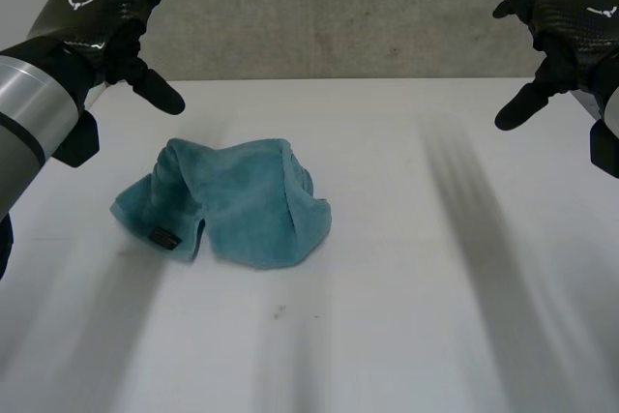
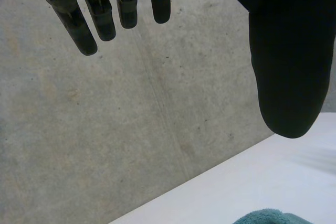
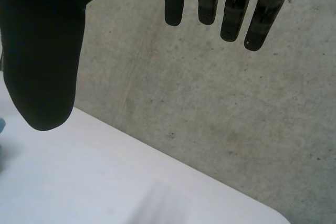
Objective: Fold the laundry
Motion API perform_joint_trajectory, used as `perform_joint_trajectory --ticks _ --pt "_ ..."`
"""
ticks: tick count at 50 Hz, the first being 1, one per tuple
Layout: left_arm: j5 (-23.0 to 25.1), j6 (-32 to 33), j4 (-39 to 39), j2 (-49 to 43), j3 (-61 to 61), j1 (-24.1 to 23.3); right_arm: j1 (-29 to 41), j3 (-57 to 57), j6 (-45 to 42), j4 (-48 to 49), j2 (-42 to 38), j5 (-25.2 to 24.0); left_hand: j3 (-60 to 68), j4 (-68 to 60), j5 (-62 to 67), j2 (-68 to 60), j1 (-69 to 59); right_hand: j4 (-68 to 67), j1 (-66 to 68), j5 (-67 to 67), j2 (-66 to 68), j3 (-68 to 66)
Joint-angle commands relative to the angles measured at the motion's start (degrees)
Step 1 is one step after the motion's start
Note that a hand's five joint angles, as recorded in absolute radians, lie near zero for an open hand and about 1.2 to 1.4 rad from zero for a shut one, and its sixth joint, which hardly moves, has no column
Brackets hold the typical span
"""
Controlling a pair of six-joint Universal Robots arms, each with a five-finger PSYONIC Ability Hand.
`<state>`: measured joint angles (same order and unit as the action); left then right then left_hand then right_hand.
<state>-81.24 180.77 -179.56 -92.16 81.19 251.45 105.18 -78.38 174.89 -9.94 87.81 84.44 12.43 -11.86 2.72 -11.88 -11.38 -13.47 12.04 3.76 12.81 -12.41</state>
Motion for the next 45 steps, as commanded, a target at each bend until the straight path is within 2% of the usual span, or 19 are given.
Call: perform_joint_trajectory --ticks 1,4,9,13,22,30,31,32,38,40,42,43,45 --pt "0.20 0.81 -2.99 -7.31 -1.99 1.92 1.61 -0.55 -0.08 -0.16 -4.13 -1.02 -0.20 -0.38 -0.49 -0.35 -0.86 3.47 -2.04 -3.76 -2.81 2.41" --pt "0.20 2.74 -2.99 -10.57 -3.40 3.95 3.53 -0.46 0.36 -0.34 -7.46 -1.81 -0.03 -0.54 -0.32 -0.52 -1.02 3.47 -2.04 -3.76 -2.81 2.41" --pt "0.38 10.37 -1.85 -16.28 -5.25 8.17 7.67 0.15 1.85 0.36 -11.95 -2.96 -0.20 -0.38 -0.49 -0.35 -0.86 3.47 -2.04 -3.76 -2.81 2.41" --pt "1.95 14.34 -1.85 -19.36 -5.69 9.84 9.52 1.91 7.03 2.99 -17.83 -3.05 -0.53 -0.04 -0.83 -0.01 -0.52 3.47 -2.04 -3.76 -2.81 2.41" --pt "8.11 15.84 -1.68 -26.13 -6.66 10.46 13.74 9.55 22.41 7.92 -30.75 -3.40 1.15 -1.72 0.85 -1.69 -2.20 3.47 -2.04 -3.76 -2.81 2.41" --pt "9.26 18.74 -1.85 -30.36 -5.87 10.46 17.61 16.76 30.68 8.36 -41.57 -4.72 1.65 -2.23 1.36 -2.20 -2.71 3.47 -2.04 -3.76 -2.81 2.41" --pt "9.17 19.53 -1.85 -30.79 -5.87 10.37 17.96 17.29 31.20 8.36 -42.53 -4.81 3.48 -4.06 3.19 -4.03 -4.54 3.47 -2.04 -3.76 -2.81 2.41" --pt "8.82 22.23 -1.94 -31.67 -5.78 10.37 18.31 18.16 31.65 8.36 -44.20 -5.07 13.66 -14.24 13.37 -14.21 -14.72 3.47 -2.04 -3.76 -2.81 2.41" --pt "8.38 25.86 -2.11 -32.64 -5.69 10.37 21.03 22.56 31.65 8.36 -49.30 -5.33 24.00 -24.57 23.71 -24.55 -25.05 3.06 -1.63 -3.35 -2.40 2.00" --pt "8.47 25.77 -2.29 -32.73 -5.61 10.37 21.56 24.14 31.39 8.36 -50.80 -5.33 28.54 -29.11 28.25 -29.09 -29.59 -0.62 2.05 0.33 1.28 -1.69" --pt "8.47 25.86 -2.64 -32.82 -5.52 10.29 21.65 25.20 31.12 8.36 -51.51 -5.16 35.08 -35.66 34.79 -35.63 -36.14 -11.35 12.77 11.06 12.01 -12.41" --pt "8.47 25.86 -2.82 -32.91 -5.43 10.28 21.65 26.25 31.04 8.36 -51.94 -4.72 40.29 -40.86 40.00 -40.84 -41.34 -30.06 31.49 29.77 30.72 -31.13" --pt "8.47 25.77 -4.04 -32.82 -5.34 9.93 21.65 27.39 30.77 8.45 -52.12 -4.46 54.42 -55.00 54.13 -54.97 -55.48 -52.51 53.93 52.21 53.16 -53.57"
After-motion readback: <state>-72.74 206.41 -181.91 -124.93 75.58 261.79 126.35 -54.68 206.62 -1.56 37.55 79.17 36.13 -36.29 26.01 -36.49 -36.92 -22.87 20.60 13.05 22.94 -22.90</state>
